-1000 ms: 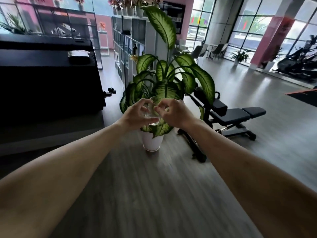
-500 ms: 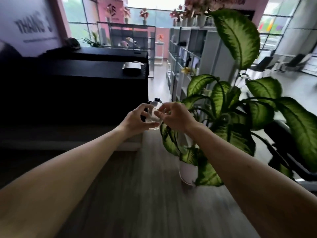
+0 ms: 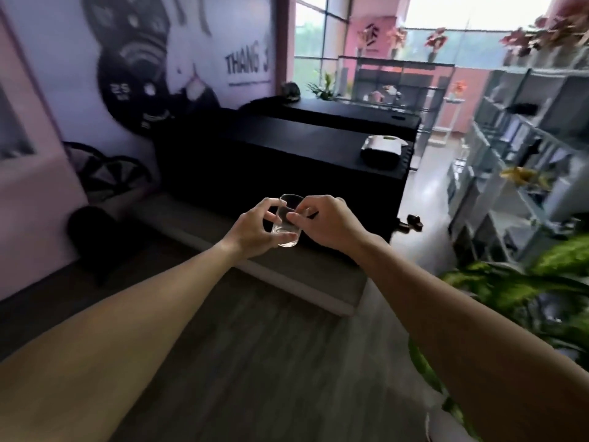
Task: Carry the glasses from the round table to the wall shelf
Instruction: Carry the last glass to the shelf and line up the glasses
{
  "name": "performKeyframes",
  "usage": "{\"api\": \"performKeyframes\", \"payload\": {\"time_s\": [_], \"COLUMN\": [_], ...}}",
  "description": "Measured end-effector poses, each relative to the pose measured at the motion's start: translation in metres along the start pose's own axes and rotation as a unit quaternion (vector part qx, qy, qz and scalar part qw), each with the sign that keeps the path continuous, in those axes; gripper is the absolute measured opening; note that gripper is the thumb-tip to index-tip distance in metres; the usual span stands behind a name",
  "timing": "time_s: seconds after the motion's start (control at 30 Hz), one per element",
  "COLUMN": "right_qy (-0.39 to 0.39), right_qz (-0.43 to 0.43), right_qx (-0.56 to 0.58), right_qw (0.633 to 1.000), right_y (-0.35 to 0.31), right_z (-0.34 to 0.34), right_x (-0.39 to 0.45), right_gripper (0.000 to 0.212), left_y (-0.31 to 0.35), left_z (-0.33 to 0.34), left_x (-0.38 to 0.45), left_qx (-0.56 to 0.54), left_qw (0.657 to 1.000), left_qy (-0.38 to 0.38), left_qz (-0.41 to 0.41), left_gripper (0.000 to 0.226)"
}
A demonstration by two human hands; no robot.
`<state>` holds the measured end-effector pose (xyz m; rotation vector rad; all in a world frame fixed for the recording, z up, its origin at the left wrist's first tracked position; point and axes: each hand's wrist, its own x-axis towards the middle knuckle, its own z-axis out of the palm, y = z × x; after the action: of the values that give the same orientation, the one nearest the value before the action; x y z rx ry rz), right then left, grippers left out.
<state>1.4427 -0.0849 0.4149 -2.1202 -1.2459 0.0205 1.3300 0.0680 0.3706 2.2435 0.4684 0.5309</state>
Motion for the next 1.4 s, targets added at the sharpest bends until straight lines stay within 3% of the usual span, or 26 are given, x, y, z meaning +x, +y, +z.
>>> {"api": "performKeyframes", "payload": {"time_s": [0.43,0.93,1.4], "right_qy": [-0.037,-0.121,-0.18], "right_qz": [-0.113,-0.212,-0.308], "right_qx": [0.062,0.104,0.146], "right_qw": [0.991,0.964,0.923], "right_y": [-0.139,-0.252,-0.384], "right_z": [0.136,0.333,0.475], "right_x": [0.267,0.518,0.763], "right_gripper": [0.018,0.011,0.011], "left_y": [-0.144,-0.358,-0.499], "left_z": [-0.237,-0.427,-0.617], "left_x": [0.125,0.231,0.347], "left_qx": [0.033,0.073,0.069], "left_qw": [0.993,0.963,0.918], "left_qy": [0.096,0.213,0.331], "left_qz": [-0.061,-0.147,-0.208], "left_gripper": [0.072,0.069,0.07]}}
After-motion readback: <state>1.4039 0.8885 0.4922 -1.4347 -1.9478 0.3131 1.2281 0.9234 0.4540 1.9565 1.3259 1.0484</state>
